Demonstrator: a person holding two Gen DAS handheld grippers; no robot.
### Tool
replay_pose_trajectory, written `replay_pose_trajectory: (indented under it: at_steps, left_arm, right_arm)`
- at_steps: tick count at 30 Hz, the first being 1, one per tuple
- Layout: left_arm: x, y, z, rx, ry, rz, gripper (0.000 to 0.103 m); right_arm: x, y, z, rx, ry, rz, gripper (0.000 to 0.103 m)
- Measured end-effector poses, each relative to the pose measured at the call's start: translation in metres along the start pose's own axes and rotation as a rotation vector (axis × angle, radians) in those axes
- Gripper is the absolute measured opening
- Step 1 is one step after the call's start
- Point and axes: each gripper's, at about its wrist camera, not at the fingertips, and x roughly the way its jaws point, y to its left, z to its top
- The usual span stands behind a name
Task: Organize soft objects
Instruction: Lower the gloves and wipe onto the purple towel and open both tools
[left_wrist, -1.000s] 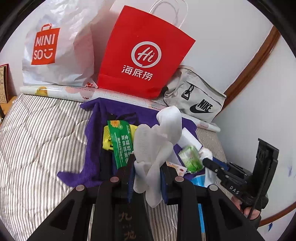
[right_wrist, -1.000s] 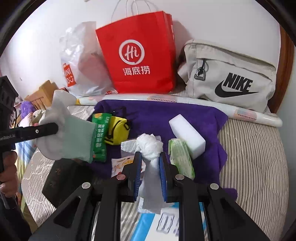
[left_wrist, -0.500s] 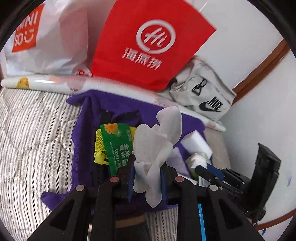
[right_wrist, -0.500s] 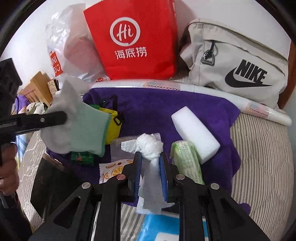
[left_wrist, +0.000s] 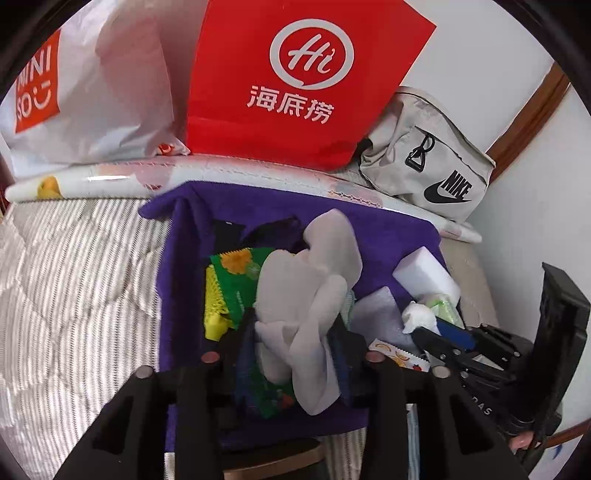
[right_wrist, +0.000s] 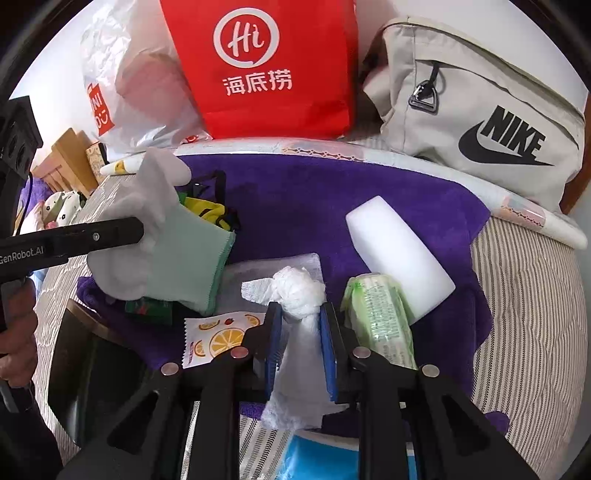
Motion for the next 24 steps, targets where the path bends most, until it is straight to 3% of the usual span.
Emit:
replay_pose_trajectory:
  at_steps: [1,4,6,20,24]
  left_arm:
    - [-0.003,0.0,0.0,0.004,-0.016,0.018,0.055]
    - [-0.013,0.002,-0.001,0.01,-0.053,0.053,0.06]
    - [-0.018,0.002,-0.002,0.016,-0.05,0.03,0.06]
    - [-0.077,-0.017,-0.034,0.028,-0.104,0.074,0.062]
    - [-0.104,-0.035,-0.058,0.037,-0.135,0.066,0.07]
  right_arm:
    - [-0.001,0.001,0.0,-0.005,-0.002,-0.001,0.031]
    - [-0.006,0.003,0.0,-0.008,-0.019,-0.01,0.049]
    - [-0.013,0.005,-0.001,-0.012,-0.04,-0.017,0.05]
    - [-0.077,0.017,-0.024,-0.006,-0.106,-0.01,0.055]
    - [-0.108,0.018,-0.04,0.028,-0.14,0.012,0.06]
